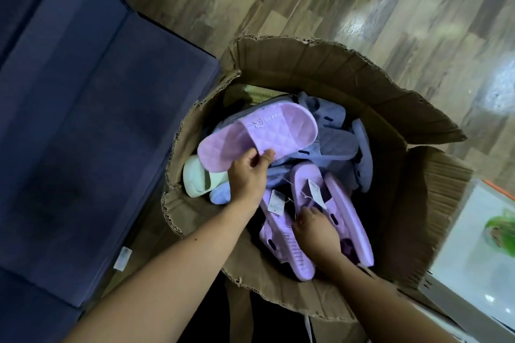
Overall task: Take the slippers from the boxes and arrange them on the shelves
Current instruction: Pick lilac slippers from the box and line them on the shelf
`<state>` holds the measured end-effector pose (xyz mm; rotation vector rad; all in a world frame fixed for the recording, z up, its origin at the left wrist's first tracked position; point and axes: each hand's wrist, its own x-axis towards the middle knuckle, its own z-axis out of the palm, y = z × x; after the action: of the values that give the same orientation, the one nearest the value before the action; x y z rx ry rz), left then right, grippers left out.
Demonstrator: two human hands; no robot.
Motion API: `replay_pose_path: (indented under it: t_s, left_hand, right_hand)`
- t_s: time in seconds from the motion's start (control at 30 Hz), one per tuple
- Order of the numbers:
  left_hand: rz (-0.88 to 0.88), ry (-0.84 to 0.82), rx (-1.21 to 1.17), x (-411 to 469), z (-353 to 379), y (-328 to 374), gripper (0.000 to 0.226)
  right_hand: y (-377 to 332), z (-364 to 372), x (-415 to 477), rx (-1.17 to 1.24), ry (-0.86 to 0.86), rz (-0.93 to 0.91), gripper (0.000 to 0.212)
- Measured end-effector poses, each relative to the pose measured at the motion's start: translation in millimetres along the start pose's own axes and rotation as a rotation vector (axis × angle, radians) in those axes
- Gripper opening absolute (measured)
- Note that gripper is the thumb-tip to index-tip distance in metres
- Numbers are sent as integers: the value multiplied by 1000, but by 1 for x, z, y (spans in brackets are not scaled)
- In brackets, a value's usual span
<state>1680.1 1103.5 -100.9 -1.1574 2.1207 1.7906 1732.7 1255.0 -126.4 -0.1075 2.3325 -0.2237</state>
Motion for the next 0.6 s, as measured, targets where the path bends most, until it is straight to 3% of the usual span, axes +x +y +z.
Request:
replay_pose_path:
  t_s: [0.07,0.17,0.33,0.47,0.6]
  left_hand:
    - [50,-3,28,2,-1,11,43]
    - [67,-5,75,6,-11,26,26]
    - [95,-54,137,2,-25,28,24]
    - [91,-54,121,-2,-26,27,23]
    - [15,-48,47,-5,-20,29,19]
  right_hand:
    - [-2,-4,-2,10,50,55,23]
    - [-2,-15,-3,-96,196,28,26]
    - [11,-31,8,-473,155,-140,68]
    - [21,-69,12,-695,143,-123,62]
    - [51,-91,12,-732,59,-125,58]
